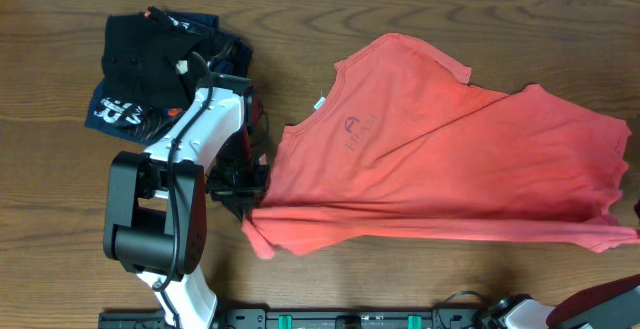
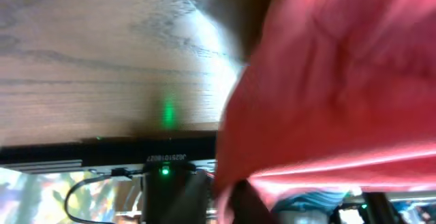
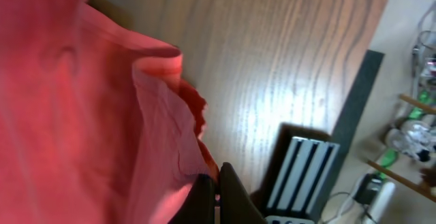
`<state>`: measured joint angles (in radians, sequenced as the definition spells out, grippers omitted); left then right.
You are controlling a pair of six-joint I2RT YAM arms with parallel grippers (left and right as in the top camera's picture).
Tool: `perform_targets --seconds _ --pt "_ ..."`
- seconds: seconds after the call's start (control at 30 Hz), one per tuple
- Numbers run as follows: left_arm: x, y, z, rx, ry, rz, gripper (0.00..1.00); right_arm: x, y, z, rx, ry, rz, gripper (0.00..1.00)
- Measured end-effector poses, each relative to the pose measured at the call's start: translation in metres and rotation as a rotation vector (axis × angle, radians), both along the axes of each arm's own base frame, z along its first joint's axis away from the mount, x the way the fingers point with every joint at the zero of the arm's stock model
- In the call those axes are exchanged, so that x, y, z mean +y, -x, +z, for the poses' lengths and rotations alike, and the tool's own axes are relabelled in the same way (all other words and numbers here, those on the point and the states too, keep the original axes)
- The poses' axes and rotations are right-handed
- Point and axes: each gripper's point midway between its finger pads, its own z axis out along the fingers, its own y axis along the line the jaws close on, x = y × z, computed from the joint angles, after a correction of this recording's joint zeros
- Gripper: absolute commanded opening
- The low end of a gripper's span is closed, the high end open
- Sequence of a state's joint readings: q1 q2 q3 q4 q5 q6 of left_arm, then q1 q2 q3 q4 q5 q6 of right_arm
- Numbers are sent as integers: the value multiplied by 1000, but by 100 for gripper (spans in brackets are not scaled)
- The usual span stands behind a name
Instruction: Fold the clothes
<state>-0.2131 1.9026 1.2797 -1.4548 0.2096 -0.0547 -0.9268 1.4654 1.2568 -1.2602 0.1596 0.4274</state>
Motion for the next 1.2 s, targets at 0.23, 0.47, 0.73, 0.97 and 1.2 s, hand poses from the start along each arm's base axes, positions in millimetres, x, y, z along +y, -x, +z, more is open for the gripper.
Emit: perform_targets --seconds 0.23,0.47,0.73,0.97,1.2 --pt "3 0 -1 -1 -10 -14 38 -18 -6 -5 -19 82 -7 47" --pt "0 -18 -10 -87 3 -19 40 -33 -62 3 -280 116 75 36" --pt "-43 -122 8 -490 195 -67 25 11 -128 13 -472 29 348 42" --pt "-103 -199 23 -858 350 -255 19 34 -136 11 -477 -32 414 40" --pt "-174 -236 5 -1045 474 -460 6 53 -119 2 -425 -129 402 36"
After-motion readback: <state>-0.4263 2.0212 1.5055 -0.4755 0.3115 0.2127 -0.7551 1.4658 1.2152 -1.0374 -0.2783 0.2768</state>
